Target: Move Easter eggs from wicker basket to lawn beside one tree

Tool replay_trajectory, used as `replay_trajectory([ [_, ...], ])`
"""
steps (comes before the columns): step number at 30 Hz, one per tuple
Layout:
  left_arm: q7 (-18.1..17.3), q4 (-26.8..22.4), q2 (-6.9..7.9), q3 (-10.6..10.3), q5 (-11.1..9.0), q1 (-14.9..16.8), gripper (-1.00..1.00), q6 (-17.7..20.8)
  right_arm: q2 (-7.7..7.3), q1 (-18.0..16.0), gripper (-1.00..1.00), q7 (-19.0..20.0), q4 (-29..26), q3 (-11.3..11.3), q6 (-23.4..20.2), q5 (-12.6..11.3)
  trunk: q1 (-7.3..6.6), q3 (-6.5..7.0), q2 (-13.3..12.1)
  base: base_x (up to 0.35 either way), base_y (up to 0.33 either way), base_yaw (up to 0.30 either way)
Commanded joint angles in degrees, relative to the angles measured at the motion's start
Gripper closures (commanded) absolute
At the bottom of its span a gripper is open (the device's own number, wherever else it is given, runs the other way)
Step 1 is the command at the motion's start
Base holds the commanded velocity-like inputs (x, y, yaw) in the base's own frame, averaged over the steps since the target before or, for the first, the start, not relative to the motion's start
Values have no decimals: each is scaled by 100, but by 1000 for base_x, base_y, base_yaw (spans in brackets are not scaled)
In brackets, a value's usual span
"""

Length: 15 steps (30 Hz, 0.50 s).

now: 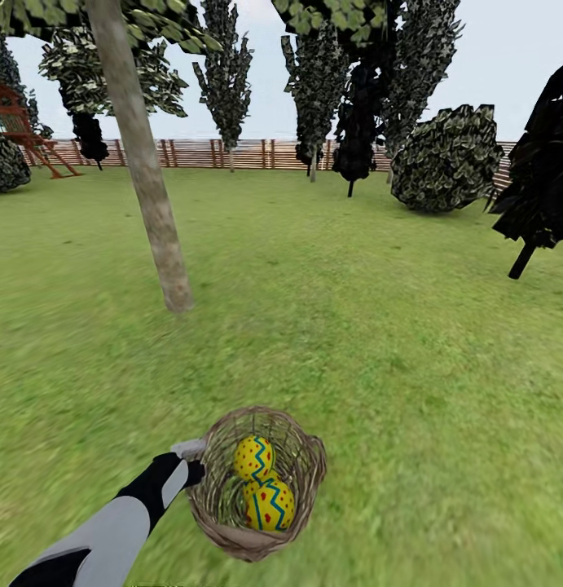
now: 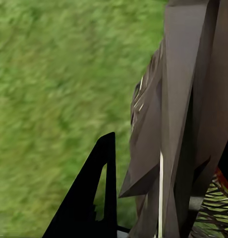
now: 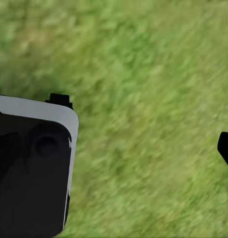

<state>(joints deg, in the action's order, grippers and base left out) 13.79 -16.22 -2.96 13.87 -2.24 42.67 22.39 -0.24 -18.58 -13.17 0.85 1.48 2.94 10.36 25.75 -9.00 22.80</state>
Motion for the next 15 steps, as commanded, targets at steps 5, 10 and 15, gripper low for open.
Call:
replay_trajectory([
  [5, 18, -7, -3, 10, -13, 4, 100, 21, 48, -6, -100, -71, 12, 11, 5, 24, 3, -11, 12, 0, 0, 284],
  [10, 18, -19, -3, 10, -12, 4, 100, 24, 51, -6, -100, -72, 12, 3, 17, 19, 3, -10, 12, 0, 0, 297],
  [15, 18, -25, -1, 10, -13, 4, 100, 21, 52, -6, -100, -80, 17, 2, 23, 19, 3, 16, 12, 0, 0, 268],
])
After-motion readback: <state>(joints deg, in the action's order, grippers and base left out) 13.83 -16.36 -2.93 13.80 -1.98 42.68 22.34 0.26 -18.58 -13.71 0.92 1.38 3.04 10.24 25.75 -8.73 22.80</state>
